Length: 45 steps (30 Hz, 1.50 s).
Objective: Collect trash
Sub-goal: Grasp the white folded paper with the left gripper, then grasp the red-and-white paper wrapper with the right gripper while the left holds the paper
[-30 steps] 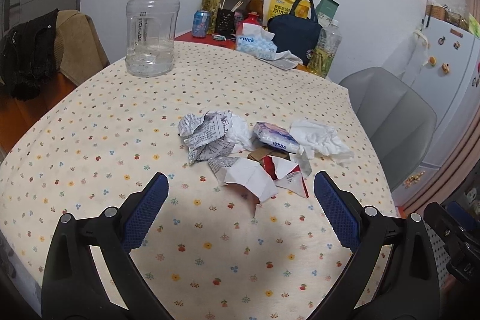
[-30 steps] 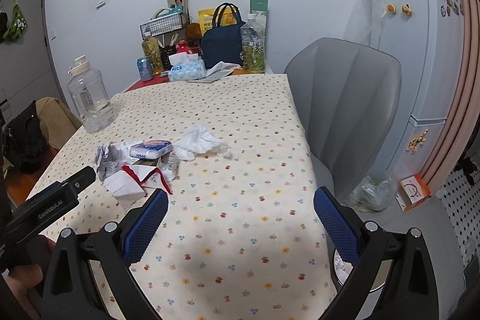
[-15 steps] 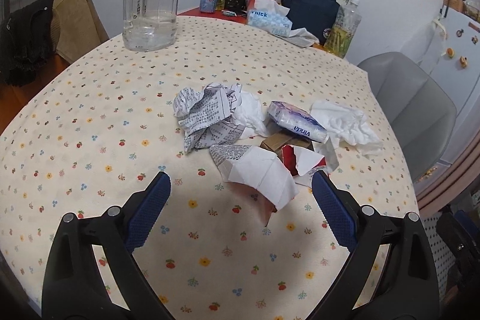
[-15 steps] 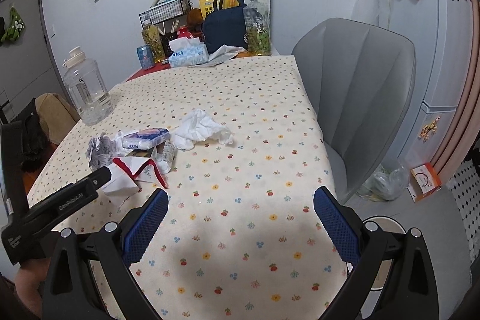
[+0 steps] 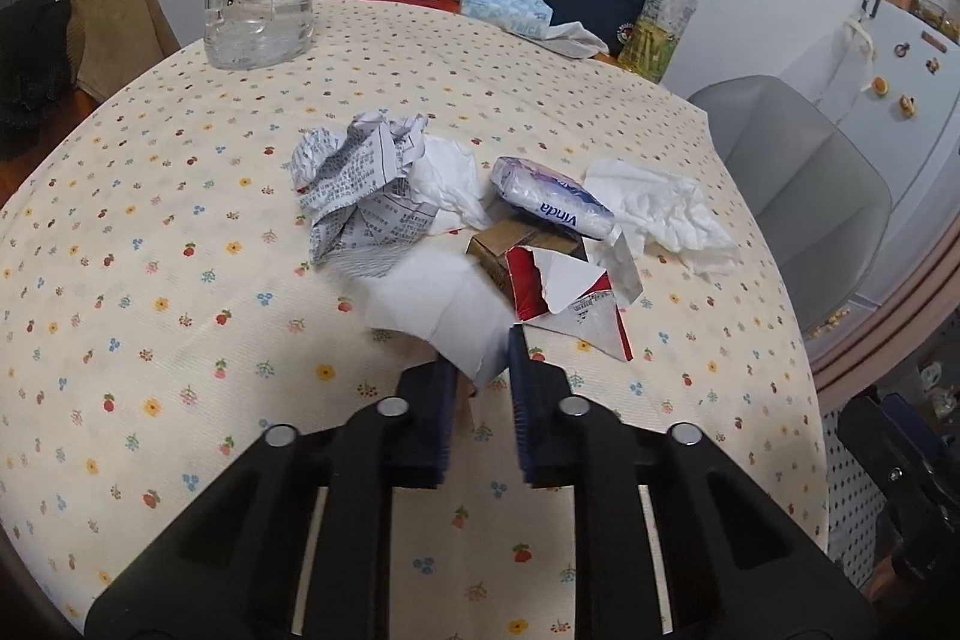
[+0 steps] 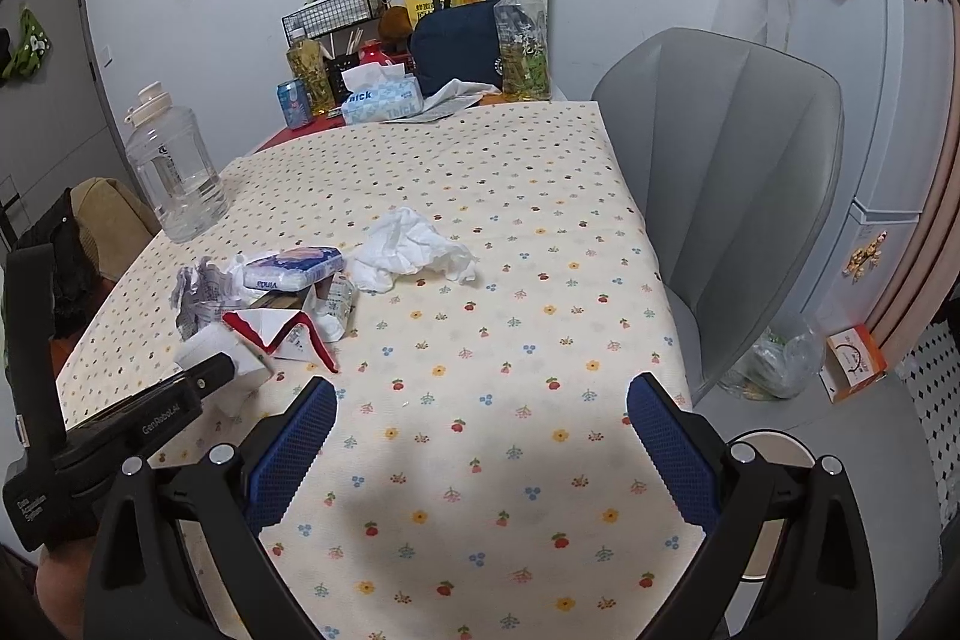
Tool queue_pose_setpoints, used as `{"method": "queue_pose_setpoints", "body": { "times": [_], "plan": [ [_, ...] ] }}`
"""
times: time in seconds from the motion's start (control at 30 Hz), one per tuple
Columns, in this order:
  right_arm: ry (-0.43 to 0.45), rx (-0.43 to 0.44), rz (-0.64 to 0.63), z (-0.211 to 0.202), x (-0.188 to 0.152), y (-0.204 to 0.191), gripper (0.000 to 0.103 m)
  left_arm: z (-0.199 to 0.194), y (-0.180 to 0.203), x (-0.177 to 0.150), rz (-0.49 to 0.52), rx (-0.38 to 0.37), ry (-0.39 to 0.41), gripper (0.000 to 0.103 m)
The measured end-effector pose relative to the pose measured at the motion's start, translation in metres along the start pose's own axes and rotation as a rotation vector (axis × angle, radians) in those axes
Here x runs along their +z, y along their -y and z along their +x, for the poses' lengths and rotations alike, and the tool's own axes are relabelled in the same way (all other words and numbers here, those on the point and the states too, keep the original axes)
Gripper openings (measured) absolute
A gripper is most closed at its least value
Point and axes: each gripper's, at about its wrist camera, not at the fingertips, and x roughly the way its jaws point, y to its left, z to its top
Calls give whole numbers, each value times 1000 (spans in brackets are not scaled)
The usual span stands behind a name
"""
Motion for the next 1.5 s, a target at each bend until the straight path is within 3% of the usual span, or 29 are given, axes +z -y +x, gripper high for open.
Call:
{"method": "queue_pose_setpoints", "body": {
  "times": [0.1, 0.4, 0.63, 1.07, 1.5],
  "plan": [
    [5, 3, -13, -3, 1, -6, 95, -8, -2, 1, -2, 4, 22, 5],
    [29, 40, -57, -12, 3, -30, 95, -40, -19, 10, -31, 11, 108, 4],
    [40, 76, -111, -8, 4, -59, 95, -51, -49, 13, -83, 70, 130, 4],
    [-23, 108, -160, 25, 6, -81, 83, -28, -66, 15, -107, 164, 103, 4],
    [-88, 124, -169, 62, 7, -84, 79, -4, -60, 24, -98, 247, 98, 4]
  ]
}}
